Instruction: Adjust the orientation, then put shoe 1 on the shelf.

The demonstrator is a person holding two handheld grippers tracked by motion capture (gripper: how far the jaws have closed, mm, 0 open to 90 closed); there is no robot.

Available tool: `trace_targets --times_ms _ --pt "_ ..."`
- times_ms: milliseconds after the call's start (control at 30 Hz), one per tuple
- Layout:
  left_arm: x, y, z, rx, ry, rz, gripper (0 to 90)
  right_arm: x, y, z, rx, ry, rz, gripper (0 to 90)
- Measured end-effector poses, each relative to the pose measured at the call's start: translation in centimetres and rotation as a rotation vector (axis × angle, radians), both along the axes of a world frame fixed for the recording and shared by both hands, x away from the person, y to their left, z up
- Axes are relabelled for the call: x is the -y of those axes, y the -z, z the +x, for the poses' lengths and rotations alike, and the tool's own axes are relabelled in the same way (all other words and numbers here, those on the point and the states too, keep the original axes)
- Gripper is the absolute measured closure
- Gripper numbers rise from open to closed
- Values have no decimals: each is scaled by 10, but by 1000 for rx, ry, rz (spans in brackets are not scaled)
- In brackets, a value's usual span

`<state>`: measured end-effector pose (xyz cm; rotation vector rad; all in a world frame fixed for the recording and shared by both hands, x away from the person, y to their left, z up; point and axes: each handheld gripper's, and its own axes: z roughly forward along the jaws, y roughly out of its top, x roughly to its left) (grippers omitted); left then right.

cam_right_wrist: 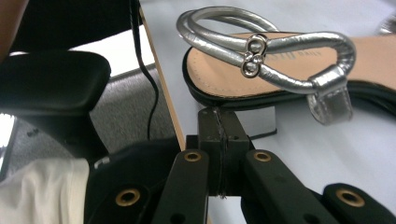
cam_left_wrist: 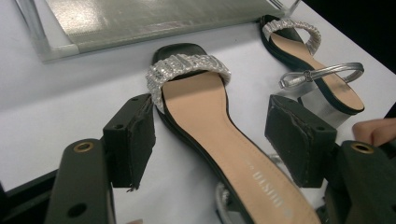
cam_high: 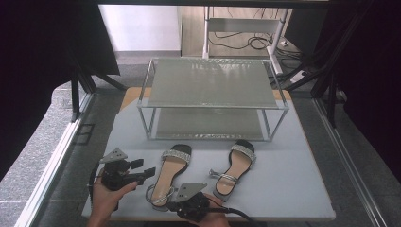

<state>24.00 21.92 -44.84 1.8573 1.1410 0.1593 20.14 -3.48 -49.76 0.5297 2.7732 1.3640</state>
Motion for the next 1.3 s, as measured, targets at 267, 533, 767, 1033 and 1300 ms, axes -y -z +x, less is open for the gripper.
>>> trace_targets --times_ms 267,533,767,1033,1300 --pt "-2 1 1 -8 -4 1 334 -22 4 7 -21 -15 36 890" --pt "-1 1 -1 -11 2 -5 332 -23 6 3 0 0 35 856" --pt "2 3 0 -22 3 -3 331 21 -10 4 14 65 83 795" --pt "15 4 -1 -11 64 4 324 86 -23 8 87 213 97 574" --pt "21 -1 2 -33 77 28 328 143 -34 10 138 342 119 522"
